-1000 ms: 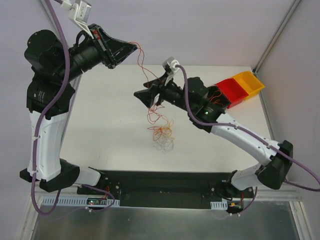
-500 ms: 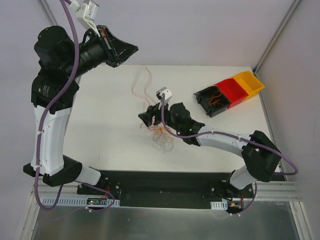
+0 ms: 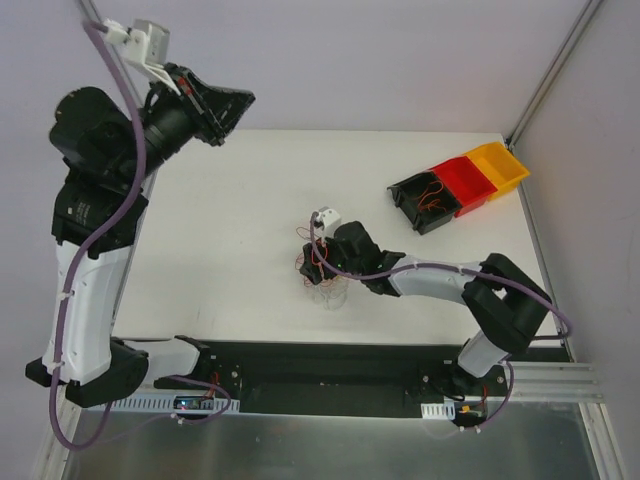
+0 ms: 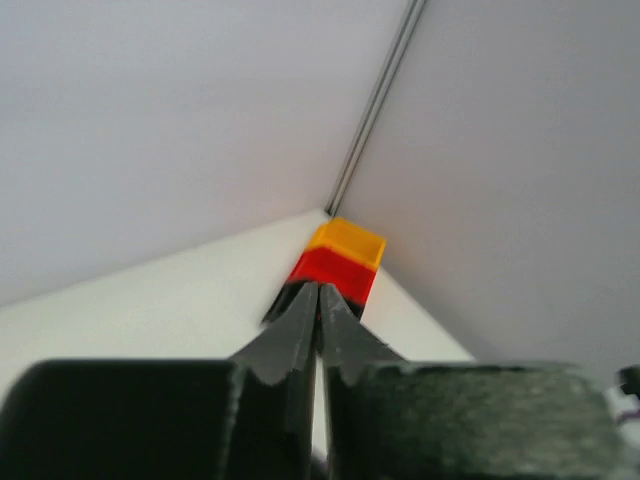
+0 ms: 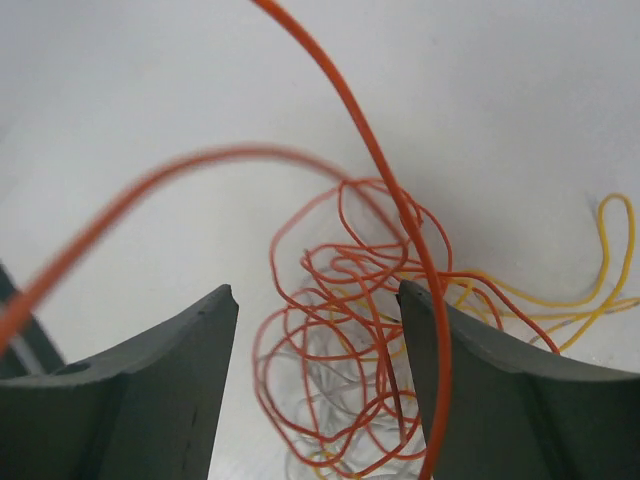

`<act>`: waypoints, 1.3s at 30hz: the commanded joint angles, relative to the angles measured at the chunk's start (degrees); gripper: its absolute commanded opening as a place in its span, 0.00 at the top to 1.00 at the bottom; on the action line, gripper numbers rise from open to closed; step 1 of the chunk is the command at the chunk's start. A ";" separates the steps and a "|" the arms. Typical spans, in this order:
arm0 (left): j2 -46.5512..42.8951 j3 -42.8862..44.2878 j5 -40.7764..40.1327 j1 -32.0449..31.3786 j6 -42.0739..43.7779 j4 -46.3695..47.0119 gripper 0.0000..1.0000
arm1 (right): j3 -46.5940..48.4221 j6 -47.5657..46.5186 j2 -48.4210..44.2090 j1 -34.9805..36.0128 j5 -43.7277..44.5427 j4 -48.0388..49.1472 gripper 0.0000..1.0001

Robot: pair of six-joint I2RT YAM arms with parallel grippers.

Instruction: Untangle the cables

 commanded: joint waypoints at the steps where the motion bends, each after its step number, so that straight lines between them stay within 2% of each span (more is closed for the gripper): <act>1: -5.75 -16.28 -2.94 0.61 3.35 -1.13 0.86 | 7.52 3.66 -6.73 -2.60 -12.58 -10.34 0.32; 2: -7.86 -20.33 -3.12 1.05 3.27 -1.22 0.75 | 9.88 5.68 -6.48 -3.74 -14.79 -13.67 0.28; 3: -9.71 -24.90 -3.38 1.40 3.18 -1.22 0.66 | 12.60 6.92 -5.95 -4.53 -17.68 -18.84 0.28; 5: -13.66 -34.47 -4.00 1.93 2.83 -1.22 0.51 | 16.56 8.33 -5.07 -5.42 -22.52 -28.07 0.24; 8: -18.06 -44.07 -3.30 2.29 2.39 -1.49 0.37 | 22.72 6.50 -1.65 -6.82 -28.41 -45.29 0.25; 10: -20.00 -50.66 -2.16 2.55 1.95 -1.75 0.26 | 20.55 6.22 -2.60 -7.53 -29.92 -47.72 0.25; 11: -20.53 -53.39 -1.81 2.64 1.34 -1.75 0.24 | 18.80 5.96 -3.74 -7.71 -30.19 -47.72 0.25; 13: -21.06 -58.58 -0.67 2.90 -0.15 -1.58 0.23 | 15.63 5.09 -6.99 -8.76 -28.97 -47.72 0.24; 16: -20.98 -65.44 1.62 2.90 -1.74 0.53 0.38 | 11.15 4.99 -11.73 -11.30 -27.20 -47.11 0.24; 17: -20.89 -67.20 1.63 2.90 -2.27 1.49 0.40 | 9.83 5.08 -13.05 -12.27 -26.94 -46.15 0.24; 18: -20.63 -68.70 2.15 2.90 -2.79 2.72 0.39 | 8.94 5.17 -14.46 -12.97 -27.11 -45.44 0.24; 20: -19.05 -71.51 2.77 2.90 -3.67 5.44 0.28 | 6.83 6.22 -16.92 -14.91 -27.11 -43.08 0.24; 22: -16.16 -72.05 2.07 2.90 -4.46 6.68 0.22 | 4.90 8.67 -18.68 -16.58 -27.55 -39.57 0.25; 25: -10.71 -72.14 -5.64 3.08 -8.67 6.95 0.18 | 5.06 9.39 -19.31 -17.11 -26.68 -36.57 0.30; 27: -6.58 -71.62 -5.68 3.52 -10.53 8.44 0.15 | 5.50 9.48 -18.52 -16.85 -26.41 -32.71 0.32; 30: 1.23 -69.86 -4.53 4.22 -12.55 13.17 0.14 | 8.48 7.38 -14.31 -15.54 -25.62 -30.50 0.41; 34: 10.30 -66.96 -4.17 6.77 -17.29 16.26 0.25 | 13.76 4.91 -7.19 -14.39 -25.62 -30.41 0.48; 39: 18.82 -64.33 -3.13 9.31 -22.74 21.18 0.24 | 16.93 3.68 -3.58 -13.07 -24.92 -29.53 0.53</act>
